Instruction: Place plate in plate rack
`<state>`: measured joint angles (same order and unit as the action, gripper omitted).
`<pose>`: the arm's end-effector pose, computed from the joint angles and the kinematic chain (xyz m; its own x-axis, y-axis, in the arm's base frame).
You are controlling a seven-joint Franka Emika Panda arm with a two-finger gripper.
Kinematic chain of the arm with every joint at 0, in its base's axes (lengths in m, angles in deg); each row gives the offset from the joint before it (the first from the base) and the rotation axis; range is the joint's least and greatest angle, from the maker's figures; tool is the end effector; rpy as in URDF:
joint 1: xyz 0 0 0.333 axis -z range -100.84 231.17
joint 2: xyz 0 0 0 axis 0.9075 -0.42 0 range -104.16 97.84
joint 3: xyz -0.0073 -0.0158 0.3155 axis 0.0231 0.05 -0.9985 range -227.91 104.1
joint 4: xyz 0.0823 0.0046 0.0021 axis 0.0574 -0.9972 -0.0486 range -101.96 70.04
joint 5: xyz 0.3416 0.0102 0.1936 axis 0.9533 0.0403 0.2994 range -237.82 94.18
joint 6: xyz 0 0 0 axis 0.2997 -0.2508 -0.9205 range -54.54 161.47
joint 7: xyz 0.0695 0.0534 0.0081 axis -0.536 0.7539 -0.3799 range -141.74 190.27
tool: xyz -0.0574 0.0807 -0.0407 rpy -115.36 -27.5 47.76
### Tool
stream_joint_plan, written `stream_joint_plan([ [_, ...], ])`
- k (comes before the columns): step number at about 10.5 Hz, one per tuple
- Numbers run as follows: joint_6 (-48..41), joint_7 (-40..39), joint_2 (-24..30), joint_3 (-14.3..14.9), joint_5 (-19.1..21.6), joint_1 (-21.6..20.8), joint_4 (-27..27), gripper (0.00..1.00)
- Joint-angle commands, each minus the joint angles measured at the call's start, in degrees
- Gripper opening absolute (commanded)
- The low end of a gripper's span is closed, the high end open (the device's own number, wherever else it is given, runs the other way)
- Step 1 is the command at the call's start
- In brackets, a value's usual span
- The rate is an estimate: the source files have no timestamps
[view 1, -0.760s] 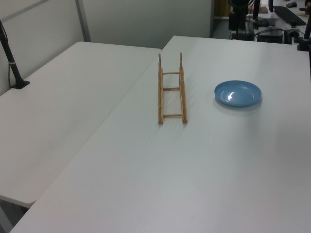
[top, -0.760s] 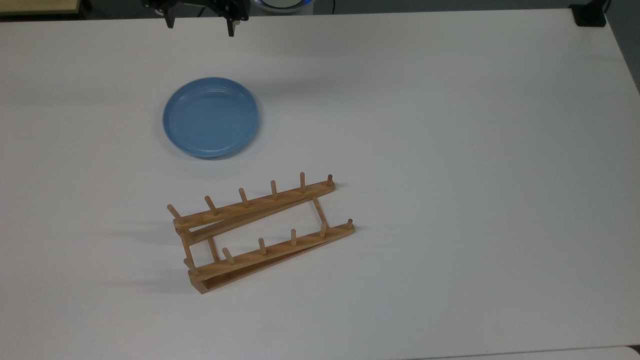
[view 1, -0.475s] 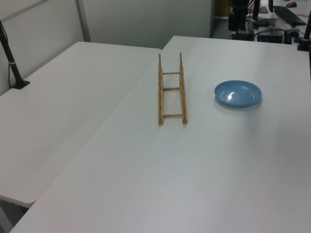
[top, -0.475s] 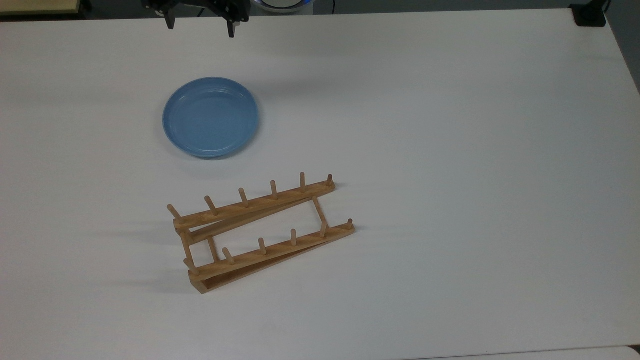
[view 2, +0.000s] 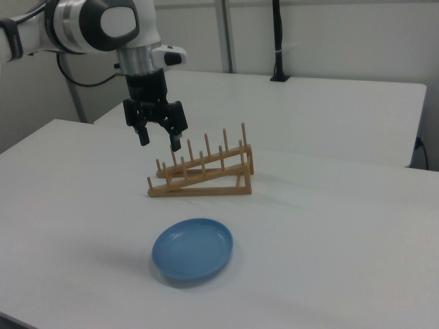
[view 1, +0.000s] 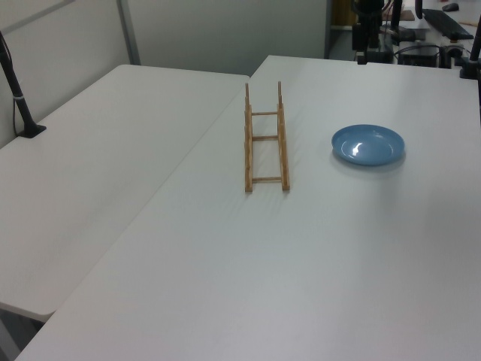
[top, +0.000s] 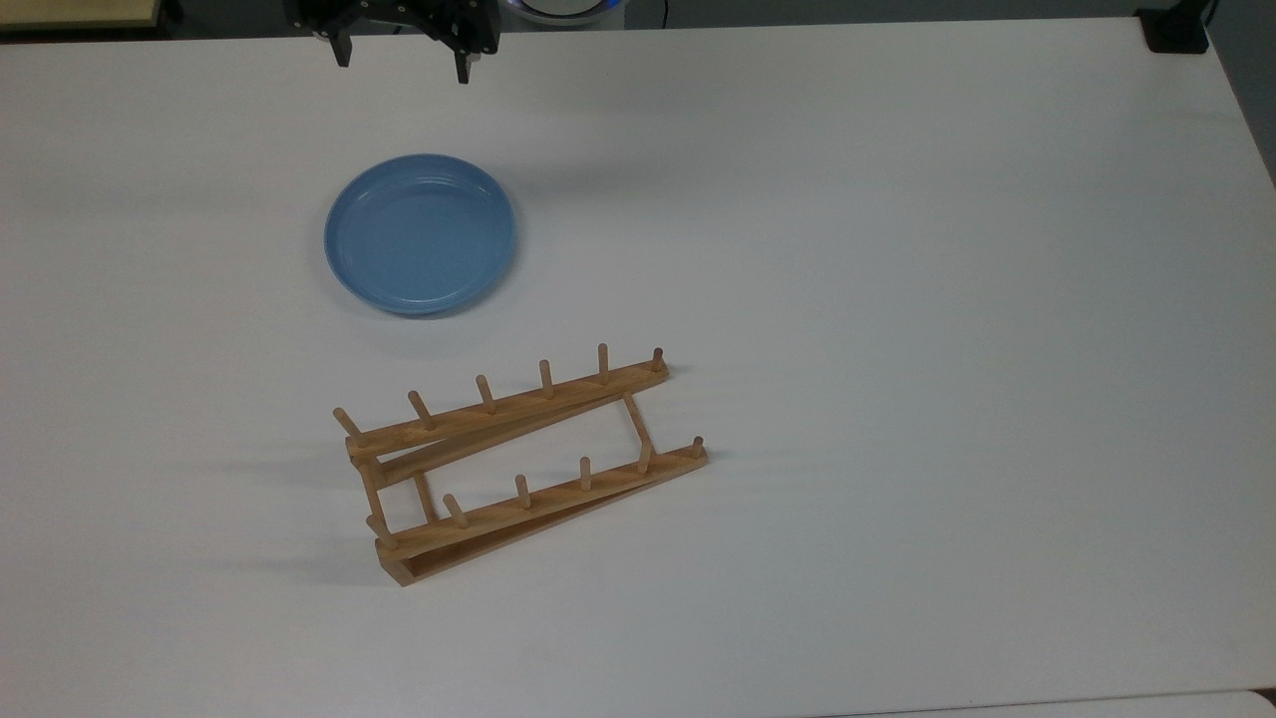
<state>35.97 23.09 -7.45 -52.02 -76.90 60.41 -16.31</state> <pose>0.5703 -0.0574 0.5797 0.9934 -0.0701 -0.0906 -0.0610 -0.9932 0.0992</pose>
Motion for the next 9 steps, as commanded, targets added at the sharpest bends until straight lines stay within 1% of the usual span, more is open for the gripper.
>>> stream_joint_plan([
  [1,0.7,-0.8,-0.6,0.1,1.2,0.0,0.3,1.0],
  [4,3.0,-4.2,-1.2,0.0,1.3,0.2,0.3,1.0],
  [5,3.0,-7.5,-2.6,0.0,1.7,0.7,0.3,1.0],
  [6,3.0,-10.6,-4.0,0.0,3.7,1.9,0.2,1.0],
  [8,3.0,-16.5,-7.2,0.0,9.5,7.5,0.2,1.0],
  [9,3.1,-17.5,-8.8,0.0,11.2,9.4,0.3,1.0],
])
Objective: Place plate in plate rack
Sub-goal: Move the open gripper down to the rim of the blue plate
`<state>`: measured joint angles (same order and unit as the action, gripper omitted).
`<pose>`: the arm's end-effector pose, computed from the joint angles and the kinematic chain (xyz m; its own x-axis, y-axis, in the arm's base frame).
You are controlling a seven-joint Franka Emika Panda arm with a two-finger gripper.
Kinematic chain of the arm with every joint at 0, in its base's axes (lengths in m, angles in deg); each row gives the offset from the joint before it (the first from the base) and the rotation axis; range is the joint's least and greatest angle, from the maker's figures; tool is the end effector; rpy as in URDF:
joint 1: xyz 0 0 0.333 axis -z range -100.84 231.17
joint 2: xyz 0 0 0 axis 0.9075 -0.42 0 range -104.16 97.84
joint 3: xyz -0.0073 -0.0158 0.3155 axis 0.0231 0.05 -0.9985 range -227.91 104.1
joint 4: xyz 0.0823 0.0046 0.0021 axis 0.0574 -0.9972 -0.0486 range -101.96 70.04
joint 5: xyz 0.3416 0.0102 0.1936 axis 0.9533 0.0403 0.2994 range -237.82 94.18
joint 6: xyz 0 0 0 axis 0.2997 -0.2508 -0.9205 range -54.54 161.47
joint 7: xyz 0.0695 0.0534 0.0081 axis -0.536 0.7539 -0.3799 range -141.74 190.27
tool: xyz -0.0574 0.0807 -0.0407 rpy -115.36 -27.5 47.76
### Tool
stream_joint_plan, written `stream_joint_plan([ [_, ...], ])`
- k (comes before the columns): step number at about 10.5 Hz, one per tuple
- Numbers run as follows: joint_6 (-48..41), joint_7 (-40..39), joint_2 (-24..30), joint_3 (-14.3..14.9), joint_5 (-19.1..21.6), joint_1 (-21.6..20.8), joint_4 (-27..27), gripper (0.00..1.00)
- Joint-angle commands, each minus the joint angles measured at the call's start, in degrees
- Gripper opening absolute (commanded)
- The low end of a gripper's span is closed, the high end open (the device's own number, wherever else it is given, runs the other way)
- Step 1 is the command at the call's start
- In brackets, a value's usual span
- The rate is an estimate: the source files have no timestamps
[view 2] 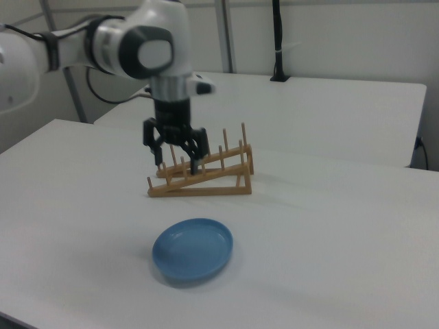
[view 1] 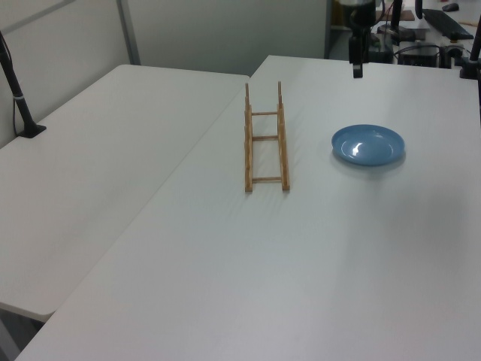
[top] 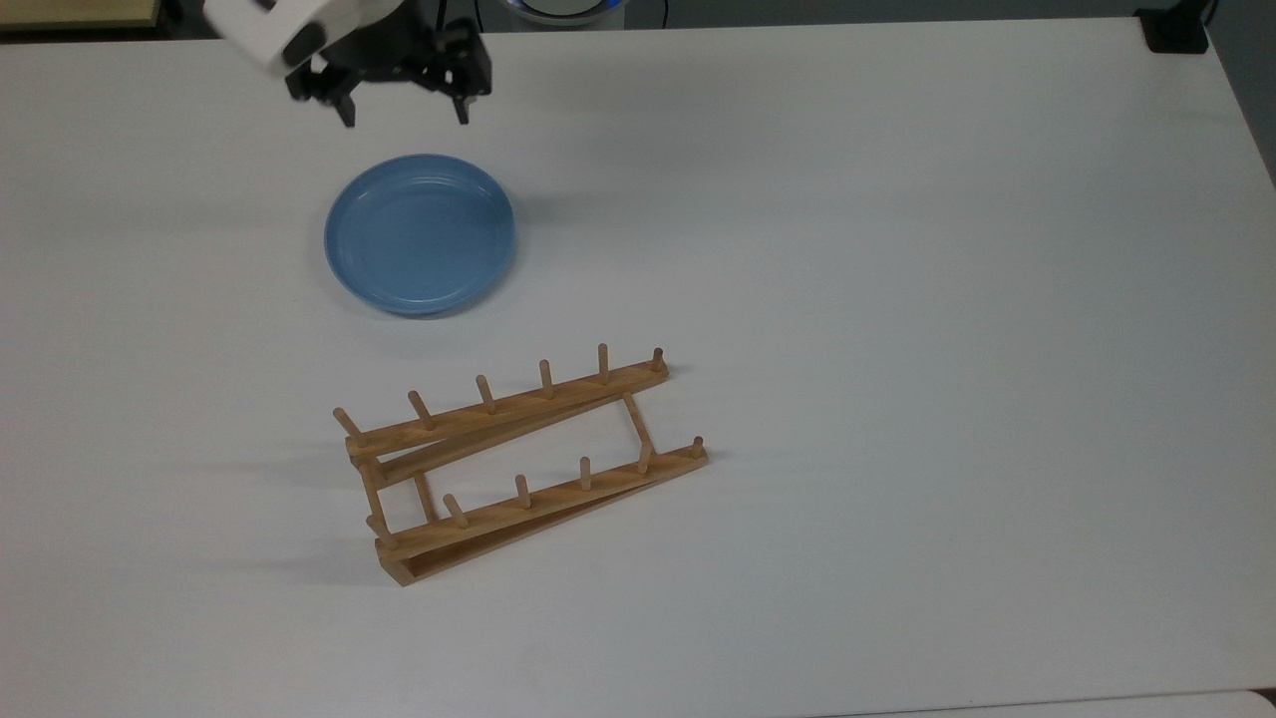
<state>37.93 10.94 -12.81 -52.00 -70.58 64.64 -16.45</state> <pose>0.5907 -0.0883 0.5265 0.9869 0.0682 -0.1462 0.0649 -0.9975 -0.0269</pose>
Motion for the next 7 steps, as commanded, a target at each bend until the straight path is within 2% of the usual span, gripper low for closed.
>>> stream_joint_plan([
  [1,1.3,-5.7,-5.4,0.0,4.7,6.1,0.4,1.0],
  [4,4.5,-15.8,-9.7,0.1,4.8,10.9,0.1,1.0],
  [7,7.5,-21.6,-13.2,0.1,5.3,13.8,-0.4,0.96],
])
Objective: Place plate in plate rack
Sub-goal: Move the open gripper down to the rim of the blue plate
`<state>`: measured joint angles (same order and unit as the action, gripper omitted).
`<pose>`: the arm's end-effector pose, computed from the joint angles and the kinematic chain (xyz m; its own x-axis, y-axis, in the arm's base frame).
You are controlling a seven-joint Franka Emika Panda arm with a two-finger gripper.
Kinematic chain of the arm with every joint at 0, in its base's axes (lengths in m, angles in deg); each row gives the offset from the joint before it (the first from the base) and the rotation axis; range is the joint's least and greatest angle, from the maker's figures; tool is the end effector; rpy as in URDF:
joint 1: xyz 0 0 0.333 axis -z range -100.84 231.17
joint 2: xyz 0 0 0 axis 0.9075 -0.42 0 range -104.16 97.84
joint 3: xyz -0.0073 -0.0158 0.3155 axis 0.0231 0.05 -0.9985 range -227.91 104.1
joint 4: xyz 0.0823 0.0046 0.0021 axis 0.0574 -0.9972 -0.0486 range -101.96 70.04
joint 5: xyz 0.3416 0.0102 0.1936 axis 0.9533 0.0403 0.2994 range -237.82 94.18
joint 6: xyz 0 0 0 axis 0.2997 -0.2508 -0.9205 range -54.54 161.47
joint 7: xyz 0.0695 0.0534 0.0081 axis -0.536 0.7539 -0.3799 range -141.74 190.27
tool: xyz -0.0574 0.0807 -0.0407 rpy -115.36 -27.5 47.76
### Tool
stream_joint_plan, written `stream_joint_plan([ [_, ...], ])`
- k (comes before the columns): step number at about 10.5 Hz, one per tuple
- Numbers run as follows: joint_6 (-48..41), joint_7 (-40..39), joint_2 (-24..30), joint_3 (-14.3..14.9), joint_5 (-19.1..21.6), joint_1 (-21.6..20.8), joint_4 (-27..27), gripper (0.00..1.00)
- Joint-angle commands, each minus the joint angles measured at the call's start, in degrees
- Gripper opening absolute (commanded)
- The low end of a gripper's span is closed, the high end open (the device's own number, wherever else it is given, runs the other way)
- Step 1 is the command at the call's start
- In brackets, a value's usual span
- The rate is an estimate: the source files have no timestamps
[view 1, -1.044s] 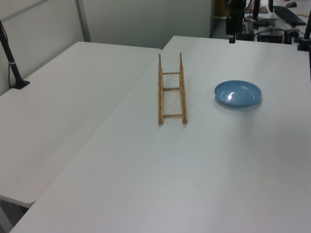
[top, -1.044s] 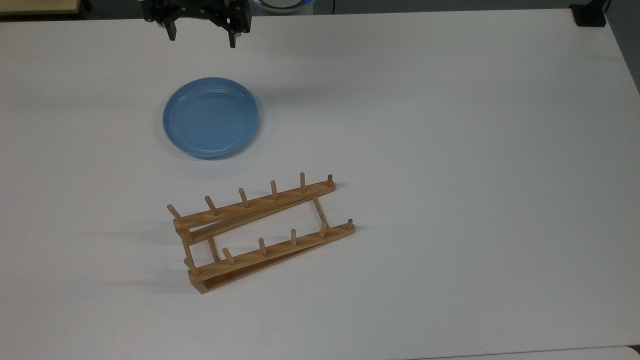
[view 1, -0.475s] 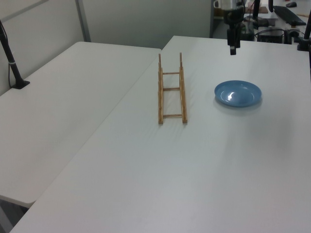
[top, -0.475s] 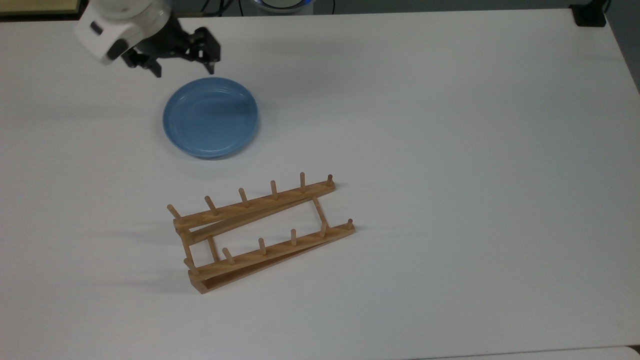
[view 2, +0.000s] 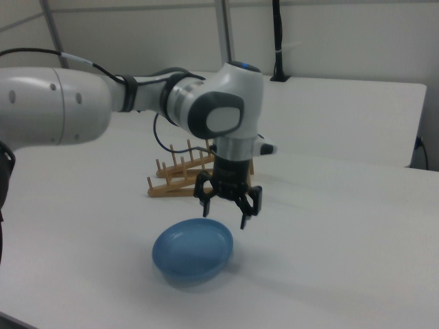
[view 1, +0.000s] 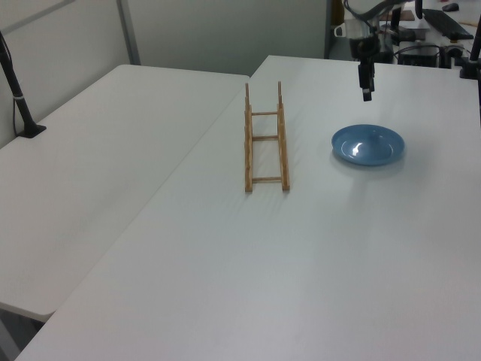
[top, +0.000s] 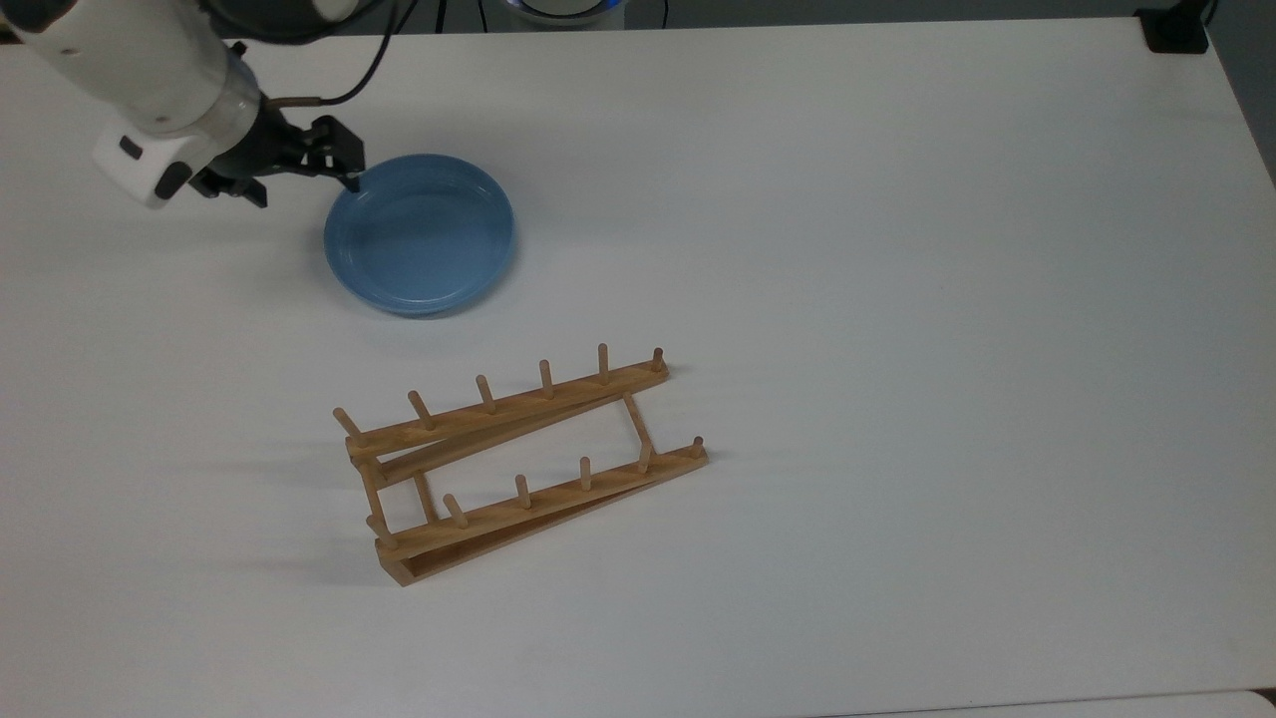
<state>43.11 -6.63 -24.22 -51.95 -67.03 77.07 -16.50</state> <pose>0.5967 -0.2178 0.4103 0.9661 0.1523 -0.2087 0.1238 -0.9819 -0.1432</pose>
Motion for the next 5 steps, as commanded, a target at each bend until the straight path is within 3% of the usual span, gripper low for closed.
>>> stream_joint_plan([
  [1,3.6,-4.1,-2.1,0.1,4.0,2.5,-1.6,0.95],
  [2,5.9,-4.2,-2.4,0.2,7.4,3.1,-3.1,0.93],
  [5,7.5,-5.0,-4.5,0.2,7.9,2.9,-3.1,0.79],
])
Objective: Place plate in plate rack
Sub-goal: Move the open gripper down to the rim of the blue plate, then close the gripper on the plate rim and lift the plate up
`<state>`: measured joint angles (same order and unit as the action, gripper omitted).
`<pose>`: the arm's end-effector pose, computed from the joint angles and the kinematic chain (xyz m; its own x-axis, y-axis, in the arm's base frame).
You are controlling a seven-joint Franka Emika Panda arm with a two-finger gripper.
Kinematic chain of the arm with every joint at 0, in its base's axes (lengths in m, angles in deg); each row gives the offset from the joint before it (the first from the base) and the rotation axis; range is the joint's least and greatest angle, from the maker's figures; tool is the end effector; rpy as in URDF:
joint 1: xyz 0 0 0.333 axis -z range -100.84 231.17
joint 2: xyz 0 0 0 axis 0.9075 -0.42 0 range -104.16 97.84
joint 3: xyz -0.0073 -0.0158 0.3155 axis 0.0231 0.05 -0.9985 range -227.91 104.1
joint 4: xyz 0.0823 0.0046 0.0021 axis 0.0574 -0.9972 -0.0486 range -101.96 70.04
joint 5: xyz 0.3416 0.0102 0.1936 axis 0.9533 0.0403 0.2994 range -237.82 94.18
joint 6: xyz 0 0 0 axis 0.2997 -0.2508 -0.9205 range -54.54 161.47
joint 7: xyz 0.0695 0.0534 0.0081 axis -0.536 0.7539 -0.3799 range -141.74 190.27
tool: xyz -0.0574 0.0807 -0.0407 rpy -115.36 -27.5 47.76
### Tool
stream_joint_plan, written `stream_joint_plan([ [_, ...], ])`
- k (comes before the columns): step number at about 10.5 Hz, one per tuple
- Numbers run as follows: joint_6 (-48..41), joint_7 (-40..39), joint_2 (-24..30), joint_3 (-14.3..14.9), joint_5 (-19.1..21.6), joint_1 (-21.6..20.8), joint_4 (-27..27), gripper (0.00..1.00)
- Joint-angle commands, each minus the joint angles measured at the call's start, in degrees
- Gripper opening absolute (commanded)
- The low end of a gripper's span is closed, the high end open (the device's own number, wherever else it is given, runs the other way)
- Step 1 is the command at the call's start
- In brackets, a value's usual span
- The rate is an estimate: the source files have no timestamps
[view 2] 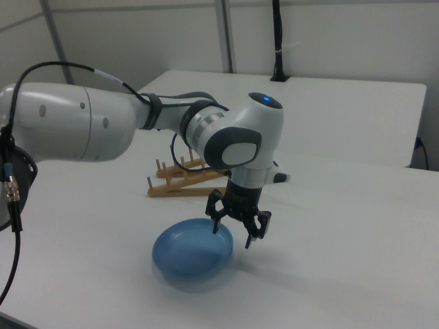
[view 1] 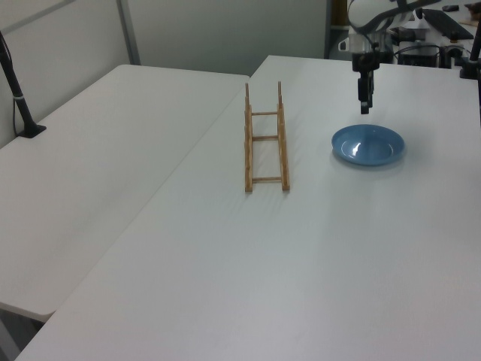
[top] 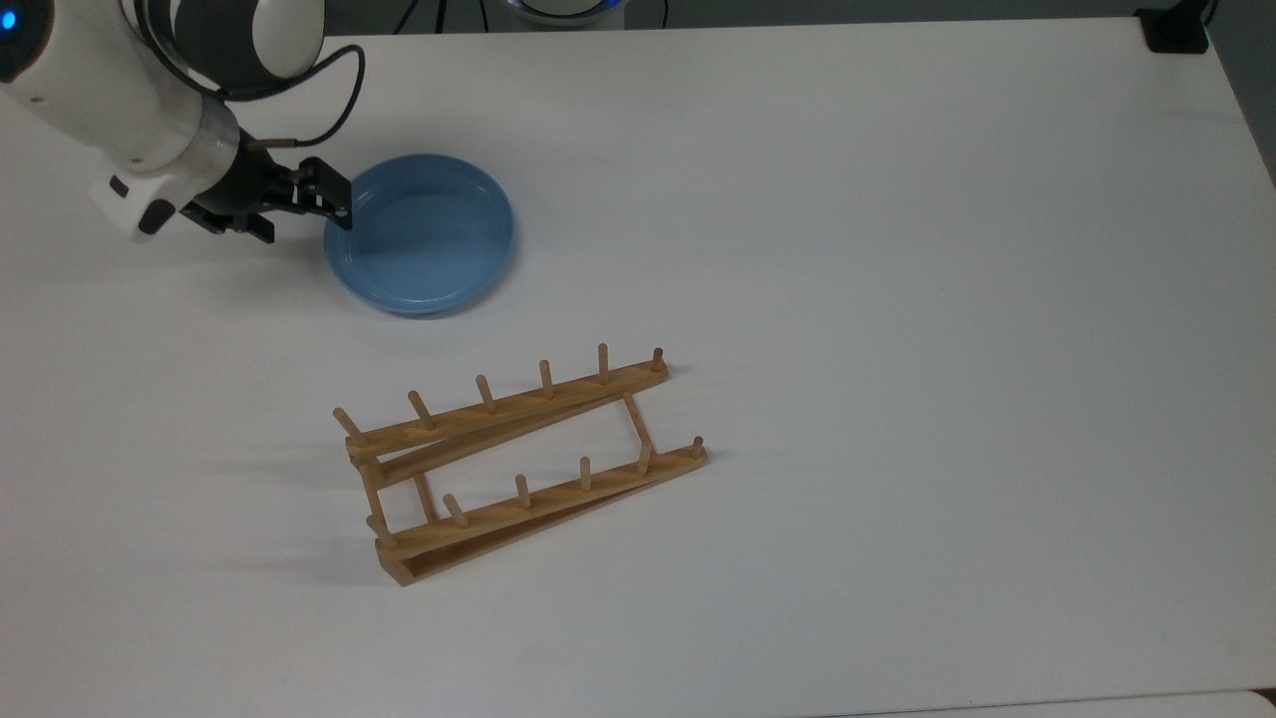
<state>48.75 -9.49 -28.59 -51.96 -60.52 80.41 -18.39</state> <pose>0.5955 -0.2481 0.3536 0.9810 0.1061 -0.1626 0.0670 -0.9710 -0.2297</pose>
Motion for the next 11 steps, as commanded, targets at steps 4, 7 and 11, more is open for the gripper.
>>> stream_joint_plan([
  [4,3.2,-5.4,-2.3,0.1,0.7,-1.0,-1.3,0.44],
  [7,4.1,-5.3,-3.1,-0.1,0.1,-1.1,-1.3,0.26],
  [11,4.8,-4.9,-3.3,-0.4,0.1,-1.2,-1.5,0.0],
])
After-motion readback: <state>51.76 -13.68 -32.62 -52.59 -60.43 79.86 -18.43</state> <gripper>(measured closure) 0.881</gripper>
